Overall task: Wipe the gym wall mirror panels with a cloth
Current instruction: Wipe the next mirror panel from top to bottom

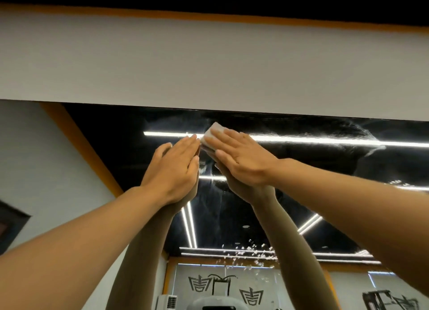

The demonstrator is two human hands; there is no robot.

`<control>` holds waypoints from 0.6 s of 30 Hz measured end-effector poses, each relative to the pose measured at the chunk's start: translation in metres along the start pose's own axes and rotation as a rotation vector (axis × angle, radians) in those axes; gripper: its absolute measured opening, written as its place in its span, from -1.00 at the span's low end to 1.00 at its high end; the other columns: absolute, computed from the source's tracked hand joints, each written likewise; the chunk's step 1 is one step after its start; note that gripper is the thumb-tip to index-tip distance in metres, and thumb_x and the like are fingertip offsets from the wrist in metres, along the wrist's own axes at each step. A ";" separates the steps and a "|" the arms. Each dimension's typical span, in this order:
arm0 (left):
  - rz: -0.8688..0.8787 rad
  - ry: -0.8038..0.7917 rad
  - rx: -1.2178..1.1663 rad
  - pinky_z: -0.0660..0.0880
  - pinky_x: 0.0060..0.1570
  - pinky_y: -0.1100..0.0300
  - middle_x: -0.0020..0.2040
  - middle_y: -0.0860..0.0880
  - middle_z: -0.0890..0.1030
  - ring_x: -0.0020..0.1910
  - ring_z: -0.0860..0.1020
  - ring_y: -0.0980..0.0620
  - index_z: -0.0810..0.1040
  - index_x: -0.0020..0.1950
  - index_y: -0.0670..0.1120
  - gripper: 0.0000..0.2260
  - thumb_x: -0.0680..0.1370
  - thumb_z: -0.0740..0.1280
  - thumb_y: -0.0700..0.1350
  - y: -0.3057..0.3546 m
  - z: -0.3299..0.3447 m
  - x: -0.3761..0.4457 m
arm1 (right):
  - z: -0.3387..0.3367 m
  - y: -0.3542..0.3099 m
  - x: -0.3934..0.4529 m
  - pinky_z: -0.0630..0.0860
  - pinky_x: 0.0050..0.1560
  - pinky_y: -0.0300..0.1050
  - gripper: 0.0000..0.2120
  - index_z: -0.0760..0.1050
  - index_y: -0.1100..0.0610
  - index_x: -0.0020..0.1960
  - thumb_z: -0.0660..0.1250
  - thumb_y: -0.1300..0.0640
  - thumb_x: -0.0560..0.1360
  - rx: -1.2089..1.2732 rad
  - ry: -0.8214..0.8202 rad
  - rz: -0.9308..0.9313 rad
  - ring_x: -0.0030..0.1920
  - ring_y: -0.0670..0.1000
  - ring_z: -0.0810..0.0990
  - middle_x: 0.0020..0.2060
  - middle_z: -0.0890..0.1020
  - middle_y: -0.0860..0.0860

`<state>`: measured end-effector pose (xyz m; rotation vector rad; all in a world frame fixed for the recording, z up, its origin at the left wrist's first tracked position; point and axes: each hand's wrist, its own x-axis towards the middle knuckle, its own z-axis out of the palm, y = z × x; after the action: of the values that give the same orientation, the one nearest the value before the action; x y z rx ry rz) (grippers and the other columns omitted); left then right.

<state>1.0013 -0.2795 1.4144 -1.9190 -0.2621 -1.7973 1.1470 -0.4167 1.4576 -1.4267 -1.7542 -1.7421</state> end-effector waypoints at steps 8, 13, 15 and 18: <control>0.012 -0.012 0.022 -0.15 0.49 0.22 0.61 0.08 0.12 0.57 0.02 0.20 0.11 0.61 0.00 -0.39 0.55 -0.11 0.11 0.002 0.000 -0.002 | -0.020 0.030 -0.113 -0.37 0.46 -0.34 -0.55 -0.23 -0.43 0.49 -0.26 -0.25 0.62 -0.059 -0.234 -0.224 0.52 -0.28 -0.29 0.50 -0.25 -0.43; 0.012 -0.011 0.085 -0.14 0.52 0.16 0.62 0.07 0.10 0.58 0.02 0.16 0.08 0.62 -0.01 -0.42 0.61 -0.07 0.14 0.004 -0.001 -0.002 | -0.016 0.047 -0.075 -0.25 0.57 -0.08 -0.53 -0.21 -0.27 0.54 -0.25 -0.22 0.65 0.002 -0.032 0.121 0.55 -0.20 -0.27 0.57 -0.21 -0.23; 0.008 -0.014 0.103 -0.15 0.51 0.17 0.62 0.07 0.10 0.58 0.02 0.15 0.07 0.62 -0.01 -0.43 0.63 -0.05 0.15 0.005 0.000 -0.002 | -0.008 0.031 -0.058 -0.25 0.56 0.00 -0.52 -0.16 -0.14 0.60 -0.17 -0.07 0.70 0.011 0.030 0.295 0.58 -0.08 -0.23 0.60 -0.17 -0.11; -0.003 -0.022 0.102 -0.16 0.52 0.16 0.62 0.07 0.09 0.58 0.01 0.16 0.07 0.62 -0.01 -0.40 0.60 -0.08 0.17 0.007 -0.002 -0.002 | 0.001 -0.003 -0.057 -0.29 0.52 -0.07 -0.52 -0.12 -0.12 0.60 -0.20 -0.06 0.70 0.016 0.071 0.253 0.58 -0.03 -0.21 0.61 -0.12 -0.07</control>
<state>1.0021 -0.2864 1.4104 -1.8691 -0.3579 -1.7309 1.1724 -0.4396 1.4114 -1.4875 -1.4756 -1.6216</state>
